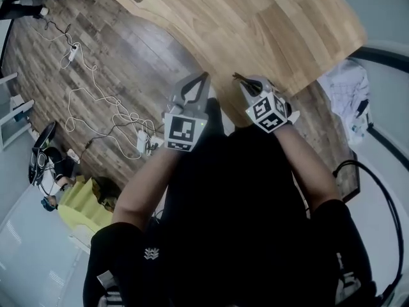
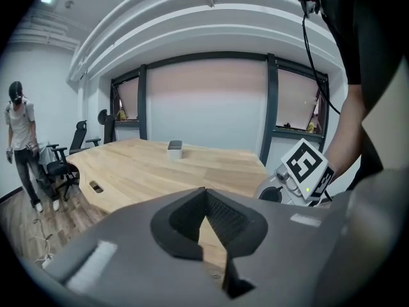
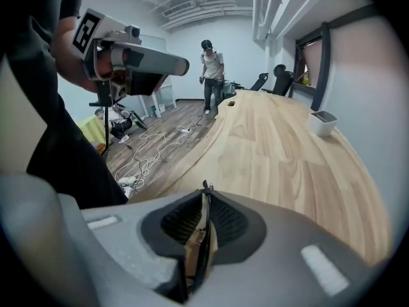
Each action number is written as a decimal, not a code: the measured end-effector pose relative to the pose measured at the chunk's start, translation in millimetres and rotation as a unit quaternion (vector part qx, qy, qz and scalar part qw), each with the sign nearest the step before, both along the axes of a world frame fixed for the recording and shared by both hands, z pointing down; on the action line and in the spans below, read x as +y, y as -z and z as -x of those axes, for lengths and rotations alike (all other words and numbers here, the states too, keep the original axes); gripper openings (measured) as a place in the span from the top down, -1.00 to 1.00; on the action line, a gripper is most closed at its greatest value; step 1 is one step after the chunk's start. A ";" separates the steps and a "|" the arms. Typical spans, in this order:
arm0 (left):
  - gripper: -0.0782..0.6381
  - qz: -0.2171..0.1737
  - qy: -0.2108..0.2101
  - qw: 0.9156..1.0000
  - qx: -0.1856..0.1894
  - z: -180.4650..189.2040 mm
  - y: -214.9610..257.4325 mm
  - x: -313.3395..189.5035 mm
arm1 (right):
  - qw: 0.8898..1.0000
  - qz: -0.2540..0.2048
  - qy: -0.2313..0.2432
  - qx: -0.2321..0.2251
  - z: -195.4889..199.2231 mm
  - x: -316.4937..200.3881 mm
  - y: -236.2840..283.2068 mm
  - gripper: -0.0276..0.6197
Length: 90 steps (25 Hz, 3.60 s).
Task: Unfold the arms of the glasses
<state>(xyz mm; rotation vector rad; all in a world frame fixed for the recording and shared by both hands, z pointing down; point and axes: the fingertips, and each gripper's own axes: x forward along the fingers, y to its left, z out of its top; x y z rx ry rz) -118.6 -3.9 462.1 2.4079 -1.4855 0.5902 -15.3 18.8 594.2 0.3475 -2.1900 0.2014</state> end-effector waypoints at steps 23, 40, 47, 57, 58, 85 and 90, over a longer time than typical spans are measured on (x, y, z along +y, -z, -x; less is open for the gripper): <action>0.75 0.044 -0.060 0.997 0.027 -41.5 -26.5 11.7 | 0.993 -0.088 0.008 -0.081 0.4 -3.7 55.8 0.87; 0.45 0.071 -0.236 0.966 0.078 -135.1 -33.2 25.2 | 0.981 -0.127 -0.040 -0.142 -36.4 6.4 80.6 0.87; 0.48 0.070 -0.279 0.955 0.072 -146.8 -24.8 37.1 | 0.982 -0.127 -0.045 -0.132 -42.6 16.6 79.0 0.82; 0.48 0.065 -0.334 0.938 0.069 -168.5 -17.4 67.9 | 0.988 -0.108 -0.078 -0.083 -72.1 44.0 55.3 0.78; 0.48 0.066 -0.338 0.936 0.069 -170.1 -17.4 70.9 | 0.988 -0.104 -0.082 -0.078 -75.7 47.1 52.2 0.78; 0.49 0.050 -0.218 0.974 0.041 -138.4 -10.4 38.2 | 0.993 -0.085 -0.086 -0.015 -118.0 -22.5 12.9 0.78; 0.49 0.050 -0.188 0.981 0.020 -127.7 -9.9 21.3 | 0.989 -0.098 -0.109 -0.013 -136.0 -84.0 10.5 0.78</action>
